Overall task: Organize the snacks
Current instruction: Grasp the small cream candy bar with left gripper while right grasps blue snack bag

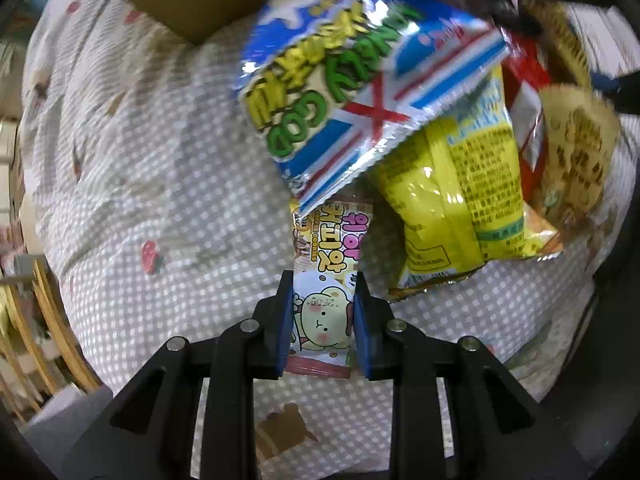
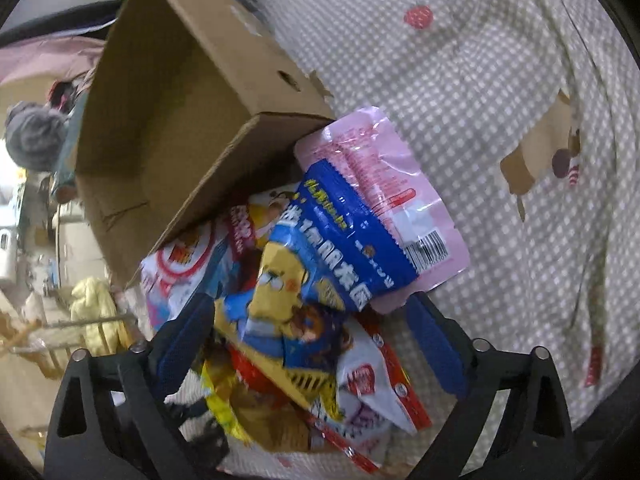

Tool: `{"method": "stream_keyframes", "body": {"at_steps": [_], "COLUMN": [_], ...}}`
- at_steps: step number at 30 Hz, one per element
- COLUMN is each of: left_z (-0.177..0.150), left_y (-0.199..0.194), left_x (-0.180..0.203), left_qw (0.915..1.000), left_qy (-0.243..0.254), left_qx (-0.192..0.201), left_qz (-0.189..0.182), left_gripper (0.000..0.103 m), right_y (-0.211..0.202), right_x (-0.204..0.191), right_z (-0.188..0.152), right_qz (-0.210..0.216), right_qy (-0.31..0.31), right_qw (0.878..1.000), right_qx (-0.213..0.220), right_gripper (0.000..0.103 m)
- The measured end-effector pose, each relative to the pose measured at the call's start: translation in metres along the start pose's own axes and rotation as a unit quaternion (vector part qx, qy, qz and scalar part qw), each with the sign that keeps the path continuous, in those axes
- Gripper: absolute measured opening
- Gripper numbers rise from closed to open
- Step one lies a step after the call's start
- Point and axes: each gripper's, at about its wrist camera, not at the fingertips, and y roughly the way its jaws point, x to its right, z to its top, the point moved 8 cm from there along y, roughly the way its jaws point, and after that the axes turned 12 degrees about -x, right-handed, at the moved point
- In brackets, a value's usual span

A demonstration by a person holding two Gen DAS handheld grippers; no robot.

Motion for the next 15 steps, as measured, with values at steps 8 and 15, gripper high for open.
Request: {"method": "stream_keyframes", "body": {"at_steps": [8, 15], "left_z": [-0.027, -0.036], "left_y": [-0.032, -0.091], "left_x": [-0.017, -0.059], "left_qw": [0.9967, 0.9880], "left_qy": [-0.059, -0.115], "left_qx": [0.032, 0.082], "left_qz": [-0.046, -0.063], "left_gripper": [0.023, 0.022], "right_y": [0.000, -0.037], "right_x": [-0.007, -0.009], "right_z": [-0.010, -0.027], "right_qz": [0.019, 0.036], "right_qy": [-0.001, -0.030], "right_qw": [1.000, 0.998], "right_qx": [0.011, 0.039], "right_gripper": [0.045, 0.042]}}
